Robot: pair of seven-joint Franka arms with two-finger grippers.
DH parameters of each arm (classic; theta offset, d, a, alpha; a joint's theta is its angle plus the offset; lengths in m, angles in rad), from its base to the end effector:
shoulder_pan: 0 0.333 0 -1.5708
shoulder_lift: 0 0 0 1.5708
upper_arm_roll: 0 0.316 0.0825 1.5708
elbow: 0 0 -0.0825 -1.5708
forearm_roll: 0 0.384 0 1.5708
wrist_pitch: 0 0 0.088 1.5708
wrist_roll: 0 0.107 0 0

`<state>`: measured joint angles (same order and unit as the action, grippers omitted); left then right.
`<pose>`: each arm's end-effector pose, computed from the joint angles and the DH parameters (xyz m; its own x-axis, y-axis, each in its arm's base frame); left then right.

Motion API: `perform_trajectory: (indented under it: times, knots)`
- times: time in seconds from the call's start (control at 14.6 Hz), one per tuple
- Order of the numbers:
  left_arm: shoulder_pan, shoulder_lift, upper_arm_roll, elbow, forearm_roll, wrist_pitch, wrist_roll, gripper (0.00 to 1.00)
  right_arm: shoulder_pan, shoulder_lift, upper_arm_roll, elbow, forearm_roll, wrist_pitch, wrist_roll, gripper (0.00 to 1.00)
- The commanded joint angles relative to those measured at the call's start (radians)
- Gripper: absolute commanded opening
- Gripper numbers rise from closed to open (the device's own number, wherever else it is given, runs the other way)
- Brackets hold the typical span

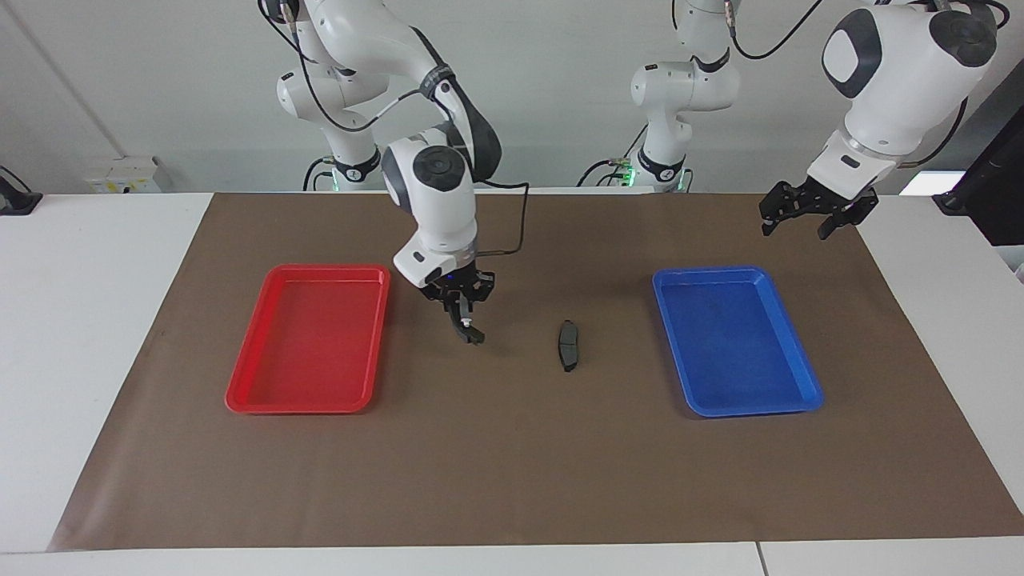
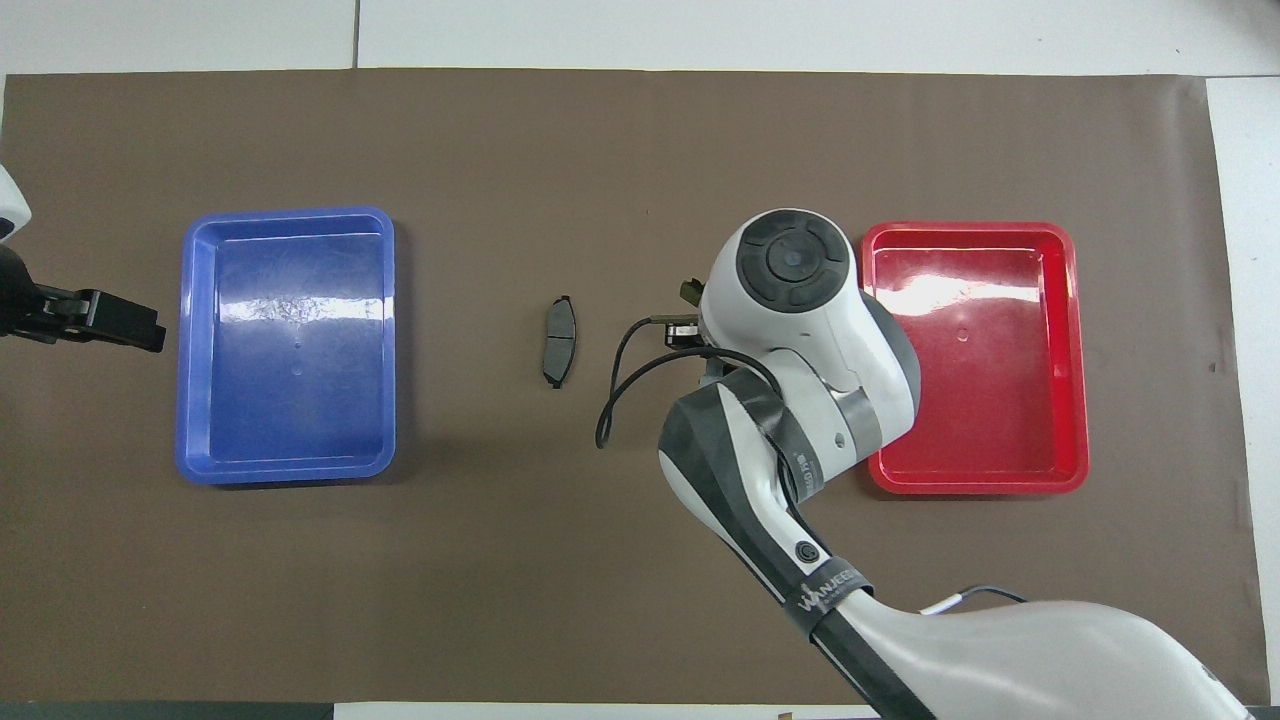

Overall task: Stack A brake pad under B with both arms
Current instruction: 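Carry the curved brake shoe over the pad and lower it with the right gripper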

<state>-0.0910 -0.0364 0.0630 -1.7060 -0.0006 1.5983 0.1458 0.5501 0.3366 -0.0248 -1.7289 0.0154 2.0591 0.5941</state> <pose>0.5412 -0.0147 0.5830 0.9824 -0.1730 -0.0701 -0.1725 -0.9849 0.0132 0.5584 0.3262 0.3868 0.9972 -0.0746 -0.0082 -0.0746 -0.9972 -0.0009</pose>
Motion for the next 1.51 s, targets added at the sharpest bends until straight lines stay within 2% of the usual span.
perform_trajectory:
  times: [0.0,0.14,0.55,0.82,1.44]
  knots:
    - [0.037,0.023,-0.006,0.032,0.002,-0.037,0.084,0.99,0.054,0.123,-0.006,0.141,-0.006,-0.031,0.093,0.0]
    - [0.053,0.021,-0.008,0.026,0.002,-0.032,0.106,0.99,0.094,0.179,-0.006,0.201,-0.009,-0.01,0.154,0.0]
    - [0.059,0.015,-0.008,0.009,0.002,-0.018,0.1,0.99,0.14,0.268,-0.006,0.259,-0.009,0.088,0.216,0.0]
    - [0.057,0.015,-0.009,0.009,0.002,-0.021,0.097,0.99,0.16,0.303,-0.006,0.275,-0.011,0.145,0.234,0.0]
    - [0.062,0.015,-0.009,0.009,0.002,-0.02,0.097,0.99,0.177,0.332,-0.006,0.284,-0.041,0.181,0.245,0.0]
